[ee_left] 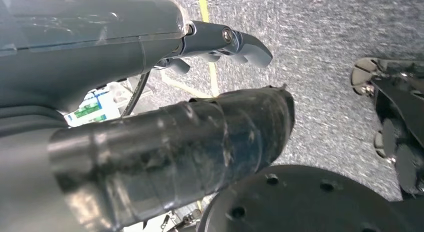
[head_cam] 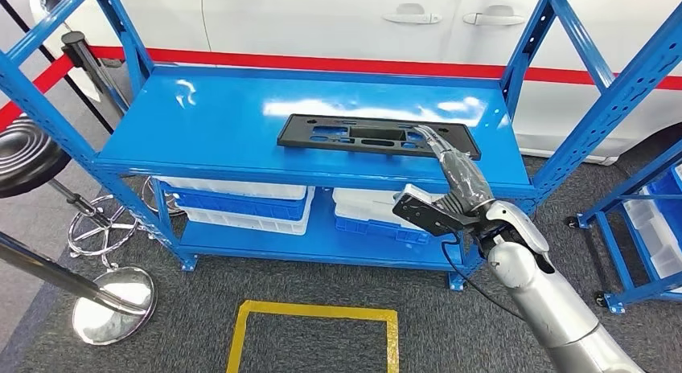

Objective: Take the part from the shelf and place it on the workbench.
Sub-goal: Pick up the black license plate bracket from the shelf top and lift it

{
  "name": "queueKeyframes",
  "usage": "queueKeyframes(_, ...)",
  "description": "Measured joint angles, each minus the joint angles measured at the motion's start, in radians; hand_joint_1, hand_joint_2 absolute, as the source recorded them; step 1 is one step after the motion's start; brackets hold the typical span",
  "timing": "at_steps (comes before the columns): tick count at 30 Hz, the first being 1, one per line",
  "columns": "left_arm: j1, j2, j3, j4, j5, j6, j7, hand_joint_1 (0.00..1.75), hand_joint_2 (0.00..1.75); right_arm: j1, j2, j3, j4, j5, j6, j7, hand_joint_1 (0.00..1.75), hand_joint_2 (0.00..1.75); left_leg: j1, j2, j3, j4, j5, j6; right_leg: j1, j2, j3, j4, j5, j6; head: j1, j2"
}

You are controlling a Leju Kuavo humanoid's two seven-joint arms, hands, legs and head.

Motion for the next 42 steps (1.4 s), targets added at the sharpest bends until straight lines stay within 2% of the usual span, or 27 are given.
queueKeyframes(2,-0.001,0.000,0.000,0.000,0.001,0.001,-0.001,0.00,0.00,0.006,0.000,-0.003,0.005,0.014,-0.009,0.003,0.00,1.75,0.003,0.005,-0.041,0.082,-0.028,-0.009,-0.003,-0.002,0.018,-0.005,-0.008,-0.011,0.000,0.000)
queueKeyframes(4,-0.001,-0.001,0.000,0.000,0.001,0.001,-0.004,0.00,0.00,0.016,0.000,-0.005,0.010,0.018,-0.011,0.006,0.00,1.75,0.006,0.010,-0.120,0.206,-0.079,-0.018,-0.002,-0.003,0.026,-0.004,-0.019,-0.017,-0.001,0.000)
queueKeyframes(5,-0.001,-0.001,0.000,0.000,0.002,0.002,-0.005,0.00,0.00,0.022,0.000,-0.006,0.013,0.018,-0.011,0.007,0.00,1.75,0.007,0.011,-0.155,0.249,-0.096,-0.022,-0.002,-0.003,0.031,-0.003,-0.025,-0.017,-0.001,0.000)
queueKeyframes(6,0.000,-0.001,0.000,0.000,0.002,0.003,-0.007,0.00,0.00,0.029,0.001,-0.006,0.016,0.018,-0.010,0.008,0.00,1.75,0.009,0.012,-0.174,0.260,-0.093,-0.024,-0.002,-0.002,0.037,-0.001,-0.032,-0.017,-0.001,0.000)
queueKeyframes(7,0.000,0.000,0.000,0.000,0.002,0.004,-0.009,0.00,0.00,0.034,0.002,-0.007,0.019,0.018,-0.010,0.008,0.00,1.75,0.009,0.013,-0.177,0.235,-0.066,-0.025,-0.002,-0.001,0.045,0.002,-0.041,-0.015,-0.001,0.000)
queueKeyframes(9,0.003,0.000,0.000,0.000,0.003,0.005,-0.012,0.00,0.00,0.040,0.004,-0.011,0.024,0.017,-0.009,0.008,0.00,1.75,0.010,0.015,-0.143,0.113,0.029,-0.023,-0.003,-0.001,0.063,0.009,-0.060,-0.010,-0.001,0.000)
queueKeyframes(11,0.005,0.001,0.000,0.001,0.004,0.006,-0.013,0.00,0.00,0.042,0.005,-0.013,0.027,0.017,-0.008,0.008,0.00,1.75,0.006,0.018,-0.118,0.022,0.067,-0.014,-0.001,0.000,0.073,0.015,-0.075,0.000,-0.001,0.000)
queueKeyframes(13,0.004,0.000,0.000,0.002,0.004,0.007,-0.014,0.00,0.00,0.045,0.007,-0.013,0.030,0.017,-0.005,0.008,0.00,1.75,0.002,0.019,-0.114,0.009,0.061,-0.001,0.002,-0.001,0.076,0.016,-0.085,0.012,-0.001,0.000)
queueKeyframes(16,0.001,0.000,0.000,0.003,0.005,0.007,-0.014,0.00,0.00,0.045,0.013,-0.014,0.031,0.018,-0.001,0.006,0.00,1.75,0.008,0.017,-0.095,-0.002,0.069,0.018,0.000,-0.002,0.073,0.039,-0.109,0.028,0.000,0.000)
queueKeyframes(18,0.000,-0.001,0.000,0.003,0.005,0.007,-0.014,0.00,0.00,0.045,0.016,-0.014,0.033,0.018,0.002,0.006,0.00,1.75,0.010,0.018,-0.084,-0.009,0.065,0.028,-0.004,-0.001,0.018,0.139,-0.151,0.038,0.001,0.000)
queueKeyframes(20,0.000,0.000,0.000,0.003,0.005,0.006,-0.014,0.00,0.00,0.049,0.023,-0.013,0.037,0.018,0.006,0.005,0.00,1.75,0.009,0.016,-0.077,-0.009,0.055,0.033,-0.007,-0.001,-0.066,0.265,-0.183,0.045,0.001,0.000)
queueKeyframes(21,-0.001,0.000,0.000,0.003,0.005,0.006,-0.014,0.00,0.00,0.051,0.027,-0.013,0.041,0.018,0.007,0.006,0.00,1.75,0.009,0.015,-0.071,-0.008,0.049,0.033,-0.008,-0.001,-0.094,0.293,-0.174,0.047,0.001,0.000)
queueKeyframes(22,-0.001,0.000,0.000,0.003,0.006,0.005,-0.015,0.00,0.00,0.052,0.033,-0.012,0.044,0.018,0.008,0.006,0.00,1.75,0.009,0.013,-0.063,-0.008,0.043,0.032,-0.009,-0.001,-0.103,0.284,-0.145,0.047,0.001,0.000)
queueKeyframes(24,-0.001,-0.001,0.000,0.003,0.006,0.004,-0.016,0.00,0.00,0.050,0.043,-0.012,0.050,0.019,0.009,0.006,0.00,1.75,0.009,0.012,-0.043,-0.008,0.027,0.028,-0.008,-0.002,-0.069,0.170,-0.052,0.042,0.001,0.000)
queueKeyframes(25,-0.002,-0.003,0.000,0.003,0.006,0.004,-0.016,0.00,0.00,0.048,0.047,-0.011,0.053,0.020,0.009,0.006,0.00,1.75,0.008,0.011,-0.035,-0.007,0.019,0.024,-0.006,-0.001,-0.047,0.112,-0.020,0.036,0.001,0.000)
queueKeyframes(26,-0.002,-0.004,0.000,0.003,0.006,0.003,-0.016,0.00,0.00,0.046,0.052,-0.011,0.056,0.020,0.008,0.006,0.00,1.75,0.008,0.010,-0.032,-0.007,0.014,0.019,-0.002,-0.001,-0.027,0.064,-0.006,0.030,0.001,0.000)
queueKeyframes(28,-0.004,-0.006,-0.001,0.003,0.006,0.003,-0.017,0.00,0.00,0.040,0.062,-0.011,0.062,0.024,0.008,0.006,0.00,1.75,0.007,0.009,-0.033,-0.009,0.010,0.007,0.005,-0.001,-0.014,0.033,-0.016,0.018,0.001,0.000)
queueKeyframes(31,-0.009,-0.006,-0.001,0.003,0.006,0.003,-0.017,0.00,0.00,0.036,0.080,-0.010,0.066,0.036,0.005,0.007,0.00,1.75,0.006,0.012,-0.032,0.001,-0.005,-0.009,-0.003,0.000,0.006,0.010,-0.024,0.002,-0.001,0.000)
queueKeyframes(32,-0.010,-0.006,-0.001,0.003,0.006,0.003,-0.017,0.00,0.00,0.034,0.086,-0.010,0.068,0.040,0.004,0.007,0.00,1.75,0.006,0.013,-0.049,0.038,-0.023,-0.013,-0.007,-0.001,0.017,0.003,-0.026,-0.004,-0.001,0.000)
queueKeyframes(33,-0.010,-0.006,-0.001,0.003,0.006,0.003,-0.018,0.00,0.00,0.032,0.092,-0.009,0.070,0.044,0.002,0.007,0.00,1.75,0.008,0.014,-0.080,0.095,-0.046,-0.016,-0.007,-0.003,0.026,-0.001,-0.029,-0.009,-0.002,0.000)
queueKeyframes(35,-0.009,-0.006,-0.001,0.003,0.006,0.003,-0.019,0.00,0.00,0.028,0.103,-0.006,0.077,0.054,0.000,0.007,0.00,1.75,0.010,0.014,-0.163,0.230,-0.089,-0.021,-0.006,-0.004,0.037,-0.002,-0.038,-0.015,-0.002,0.000)
queueKeyframes(36,-0.009,-0.007,-0.001,0.003,0.006,0.003,-0.020,0.00,0.00,0.028,0.108,-0.003,0.082,0.058,-0.001,0.008,0.00,1.75,0.010,0.014,-0.193,0.269,-0.088,-0.022,-0.005,-0.004,0.043,-0.001,-0.044,-0.016,-0.002,0.000)
queueKeyframes(37,-0.008,-0.007,-0.001,0.003,0.006,0.003,-0.021,0.00,0.00,0.028,0.114,0.000,0.087,0.061,-0.001,0.008,0.00,1.75,0.010,0.014,-0.206,0.270,-0.067,-0.022,-0.005,-0.002,0.050,0.000,-0.050,-0.015,-0.002,0.000)
queueKeyframes(38,-0.008,-0.007,-0.001,0.003,0.006,0.003,-0.022,0.00,0.00,0.028,0.120,0.002,0.092,0.063,-0.001,0.008,0.00,1.75,0.010,0.014,-0.199,0.232,-0.026,-0.020,-0.005,-0.001,0.058,0.001,-0.057,-0.014,-0.003,0.000)
queueKeyframes(40,-0.006,-0.007,-0.001,0.003,0.006,0.004,-0.023,0.00,0.00,0.027,0.129,0.004,0.099,0.066,-0.002,0.008,0.00,1.75,0.008,0.014,-0.151,0.099,0.061,-0.013,-0.003,0.000,0.074,0.006,-0.074,-0.007,-0.002,0.000)
queueKeyframes(41,-0.005,-0.007,-0.001,0.003,0.006,0.004,-0.023,0.00,0.00,0.026,0.131,0.006,0.102,0.069,-0.002,0.008,0.00,1.75,0.007,0.014,-0.129,0.045,0.083,-0.009,-0.001,0.000,0.078,0.009,-0.081,-0.003,-0.002,0.000)
queueKeyframes(42,-0.005,-0.007,-0.001,0.003,0.006,0.004,-0.023,0.00,0.00,0.024,0.133,0.008,0.105,0.074,-0.003,0.008,0.00,1.75,0.005,0.014,-0.117,0.014,0.089,-0.005,0.001,0.000,0.078,0.011,-0.086,0.002,-0.002,0.000)
